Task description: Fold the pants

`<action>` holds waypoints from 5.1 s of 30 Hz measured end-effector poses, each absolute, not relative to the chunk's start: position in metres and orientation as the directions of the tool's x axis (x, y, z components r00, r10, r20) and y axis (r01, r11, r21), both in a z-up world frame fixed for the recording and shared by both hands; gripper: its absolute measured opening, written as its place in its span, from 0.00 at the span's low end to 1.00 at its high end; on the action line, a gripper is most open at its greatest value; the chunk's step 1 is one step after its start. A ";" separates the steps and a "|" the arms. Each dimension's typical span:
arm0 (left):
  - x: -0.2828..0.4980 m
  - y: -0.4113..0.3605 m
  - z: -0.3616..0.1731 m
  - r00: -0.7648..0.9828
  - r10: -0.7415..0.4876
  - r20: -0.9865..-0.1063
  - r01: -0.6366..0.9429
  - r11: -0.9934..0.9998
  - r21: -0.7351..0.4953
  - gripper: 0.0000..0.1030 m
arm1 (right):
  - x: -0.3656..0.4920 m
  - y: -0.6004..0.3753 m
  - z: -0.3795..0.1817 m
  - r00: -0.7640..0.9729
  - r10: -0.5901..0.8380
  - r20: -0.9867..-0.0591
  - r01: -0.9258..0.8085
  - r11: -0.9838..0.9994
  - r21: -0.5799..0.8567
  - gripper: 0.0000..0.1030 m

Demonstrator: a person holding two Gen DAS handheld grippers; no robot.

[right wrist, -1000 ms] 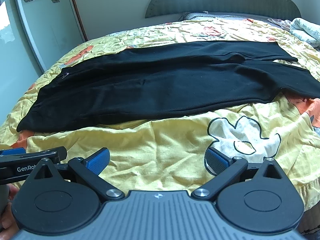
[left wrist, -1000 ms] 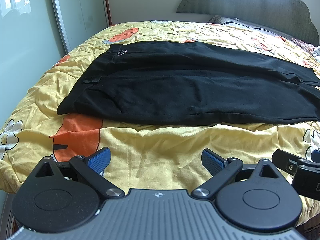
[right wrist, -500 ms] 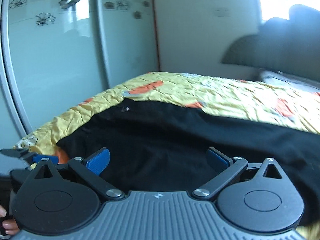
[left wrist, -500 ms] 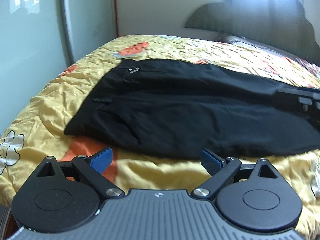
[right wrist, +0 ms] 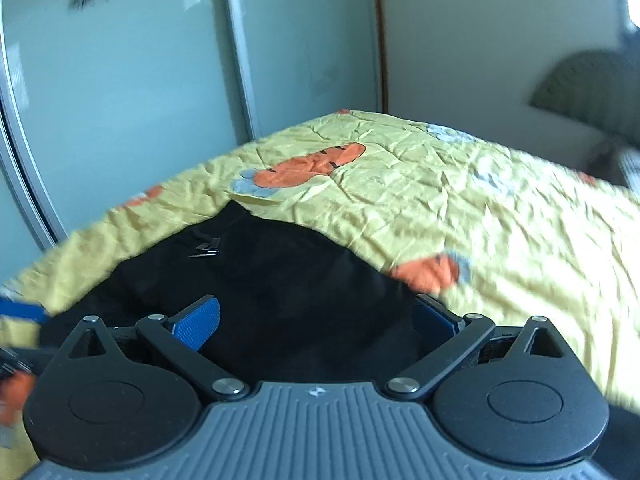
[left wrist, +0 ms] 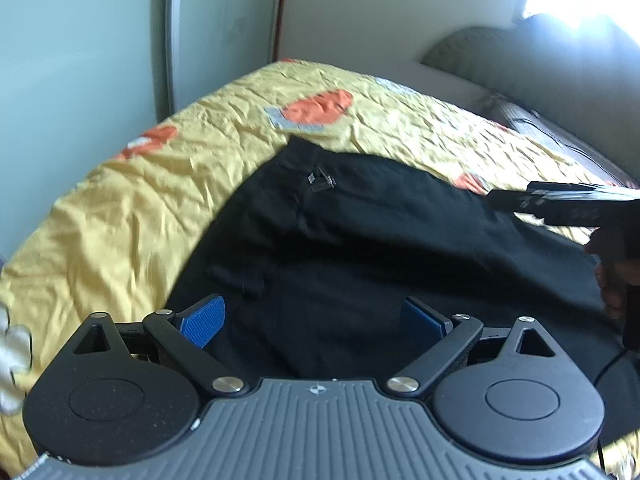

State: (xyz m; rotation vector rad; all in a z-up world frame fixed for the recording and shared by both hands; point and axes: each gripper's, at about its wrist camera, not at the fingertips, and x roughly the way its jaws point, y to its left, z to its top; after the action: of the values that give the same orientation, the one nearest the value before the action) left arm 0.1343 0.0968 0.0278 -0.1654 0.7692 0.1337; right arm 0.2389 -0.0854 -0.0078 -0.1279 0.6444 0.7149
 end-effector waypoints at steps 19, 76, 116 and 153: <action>0.267 0.116 0.032 0.662 0.007 -0.750 -0.221 0.957 -0.186 0.94 | 0.342 -0.033 -0.054 0.360 0.618 -0.699 -0.832 0.552 0.060 0.09; 0.218 0.165 0.021 0.796 -0.211 -0.567 -0.282 0.700 -0.656 0.04 | 0.171 -0.046 -0.050 0.907 0.153 -0.392 -0.399 0.608 -0.687 0.13; 0.088 0.174 -0.006 0.709 -0.092 -0.699 -0.263 0.885 -0.384 0.17 | 0.032 -0.057 -0.066 0.863 0.146 -0.483 -0.481 0.526 -0.702 0.07; 0.080 -0.150 -0.002 0.548 -0.504 -0.667 0.614 0.785 -0.089 0.51 | 0.082 -0.473 -0.033 0.816 0.168 -0.553 0.304 0.689 0.658 0.78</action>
State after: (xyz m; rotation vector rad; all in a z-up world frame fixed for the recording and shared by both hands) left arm 0.0797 -0.1497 -0.0021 0.1617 0.7354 -0.6655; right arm 0.0822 -0.4733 -0.0325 0.8212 0.6291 -0.0818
